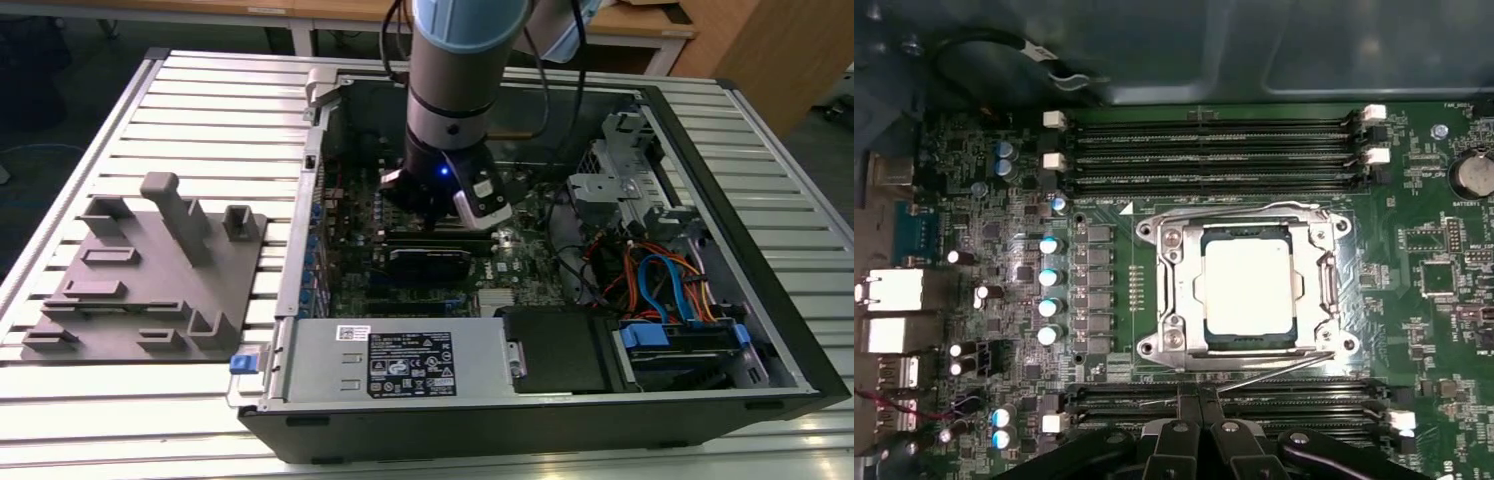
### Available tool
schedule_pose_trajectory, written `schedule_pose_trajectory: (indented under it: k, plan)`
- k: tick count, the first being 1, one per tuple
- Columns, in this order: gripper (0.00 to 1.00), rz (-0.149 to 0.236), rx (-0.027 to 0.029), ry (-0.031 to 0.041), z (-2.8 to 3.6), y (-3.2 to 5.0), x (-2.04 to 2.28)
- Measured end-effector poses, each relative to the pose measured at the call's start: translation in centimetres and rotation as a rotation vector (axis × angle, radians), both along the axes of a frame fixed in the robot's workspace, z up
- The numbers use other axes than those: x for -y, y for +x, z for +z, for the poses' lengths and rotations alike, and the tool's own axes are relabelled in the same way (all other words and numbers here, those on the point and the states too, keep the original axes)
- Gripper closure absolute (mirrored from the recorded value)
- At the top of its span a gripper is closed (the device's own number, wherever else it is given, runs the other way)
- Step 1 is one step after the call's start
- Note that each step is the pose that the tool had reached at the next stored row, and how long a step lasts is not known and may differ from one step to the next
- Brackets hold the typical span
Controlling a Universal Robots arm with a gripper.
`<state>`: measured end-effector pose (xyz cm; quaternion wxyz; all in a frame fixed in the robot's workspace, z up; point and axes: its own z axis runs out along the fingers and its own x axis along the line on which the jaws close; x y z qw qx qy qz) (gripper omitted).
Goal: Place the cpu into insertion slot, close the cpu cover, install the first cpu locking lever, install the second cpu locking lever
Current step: 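Install the second cpu locking lever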
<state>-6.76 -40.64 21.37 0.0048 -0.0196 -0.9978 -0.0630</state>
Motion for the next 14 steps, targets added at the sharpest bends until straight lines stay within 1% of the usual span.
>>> schedule_pose_trajectory:
  k: [4, 9, 10, 12, 13, 14]
  plan:
    - [0.89, 0.0, 0.0, 0.0226, -0.15, -0.58, 0.38]
    - [0.89, 0.0, 0.0, 0.0571, -0.3, -1.16, 0.68]
    - [0.89, 0.0, 0.0, 0.063, -0.33, -1.2, 0.73]
    - [0.89, 0.0, 0.0, 0.0711, -0.43, -1.25, 0.83]
    - [0.89, 0.0, 0.0, 0.0767, -0.5, -1.29, 0.86]
    - [0.89, 0.0, 0.0001, 0.0838, -0.53, -1.37, 0.89]
